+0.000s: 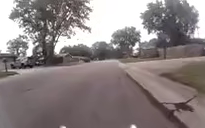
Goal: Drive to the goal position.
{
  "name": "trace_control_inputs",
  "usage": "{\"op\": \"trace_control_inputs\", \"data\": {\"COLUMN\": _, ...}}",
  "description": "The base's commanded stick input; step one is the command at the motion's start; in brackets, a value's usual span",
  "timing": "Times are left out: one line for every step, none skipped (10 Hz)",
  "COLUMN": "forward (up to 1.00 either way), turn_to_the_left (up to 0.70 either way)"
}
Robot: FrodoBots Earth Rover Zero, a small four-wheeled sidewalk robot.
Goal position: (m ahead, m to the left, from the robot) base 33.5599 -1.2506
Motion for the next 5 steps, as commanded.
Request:
{"op": "trace_control_inputs", "data": {"forward": 1.00, "turn_to_the_left": -0.40}}
{"op": "trace_control_inputs", "data": {"forward": 1.00, "turn_to_the_left": -0.40}}
{"op": "trace_control_inputs", "data": {"forward": 1.00, "turn_to_the_left": -0.40}}
{"op": "trace_control_inputs", "data": {"forward": 1.00, "turn_to_the_left": -0.40}}
{"op": "trace_control_inputs", "data": {"forward": 1.00, "turn_to_the_left": -0.40}}
